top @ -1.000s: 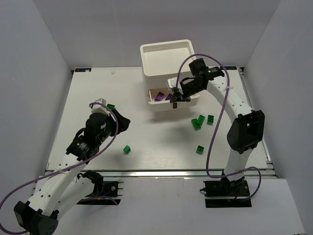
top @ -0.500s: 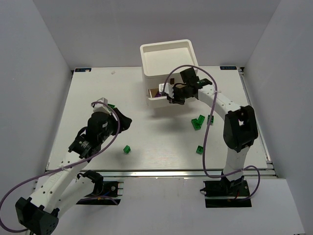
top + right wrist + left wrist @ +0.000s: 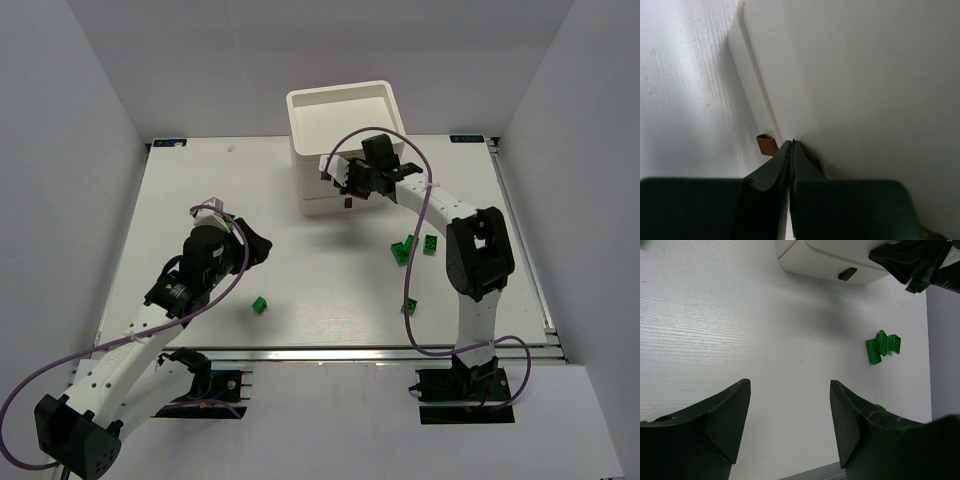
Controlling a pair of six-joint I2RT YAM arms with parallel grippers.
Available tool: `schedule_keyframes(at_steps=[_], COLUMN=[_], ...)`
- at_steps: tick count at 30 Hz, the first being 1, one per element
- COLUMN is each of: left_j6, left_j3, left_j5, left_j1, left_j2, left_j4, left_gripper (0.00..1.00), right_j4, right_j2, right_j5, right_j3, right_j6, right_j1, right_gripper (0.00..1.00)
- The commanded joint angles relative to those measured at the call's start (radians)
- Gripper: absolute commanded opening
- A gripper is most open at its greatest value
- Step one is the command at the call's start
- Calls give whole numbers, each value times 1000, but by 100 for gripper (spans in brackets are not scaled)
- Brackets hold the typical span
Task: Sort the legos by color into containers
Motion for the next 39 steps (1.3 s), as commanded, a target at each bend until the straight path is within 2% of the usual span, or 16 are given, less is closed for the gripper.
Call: schedule_keyframes(at_steps=[1, 6, 9, 11, 13, 14, 15, 18, 20, 23, 24, 27, 28, 29, 32, 39], left_j6=[11, 14, 14, 15, 17, 20, 22, 29, 34, 42, 43, 48, 48, 46, 42, 29], left_j3=[13, 18, 15, 13, 15, 15, 20, 27, 36, 50, 55, 70, 73, 75, 75, 75], left_j5=[10, 4, 2, 2, 4, 7, 11, 22, 31, 41, 42, 45, 45, 45, 42, 35], left_j1=[-5, -5, -5, -5, -5, 4, 5, 5, 5, 5, 5, 5, 5, 5, 5, 5], left_j2=[-2, -2, -6, -9, -3, 3, 6, 23, 31, 37, 38, 38, 35, 34, 26, 5], left_j4=[9, 5, 6, 9, 9, 11, 12, 6, 0, -17, -20, -34, -38, -38, -57, -83], left_gripper=[74, 75, 75, 76, 77, 77, 77, 77, 77, 77, 77, 77, 77, 77, 77, 77], right_j4=[85, 100, 242, 470, 638, 657, 582, 454, 479, 558, 559, 561, 642, 688, 851, 963], right_j2=[7, -118, -299, -446, -514, -531, -528, -470, -444, -374, -348, -266, -251, -246, -211, -102], right_j5=[71, -1, -83, -94, 26, 68, 83, 90, 99, 146, 162, 180, 185, 206, 261, 335], right_j3=[46, -69, -302, -460, -687, -723, -720, -682, -692, -657, -657, -591, -608, -622, -662, -623], right_j6=[40, 110, 184, 266, 560, 659, 810, 983, 1103, 1257, 1293, 1400, 1422, 1455, 1506, 1583], right_j1=[-7, -12, -18, -20, -20, -21, -18, -24, -18, -15, -12, -13, -12, -12, -3, 5], right_gripper=[0, 0, 0, 40, 81, 83, 80, 62, 48, 40, 40, 54, 63, 66, 70, 72])
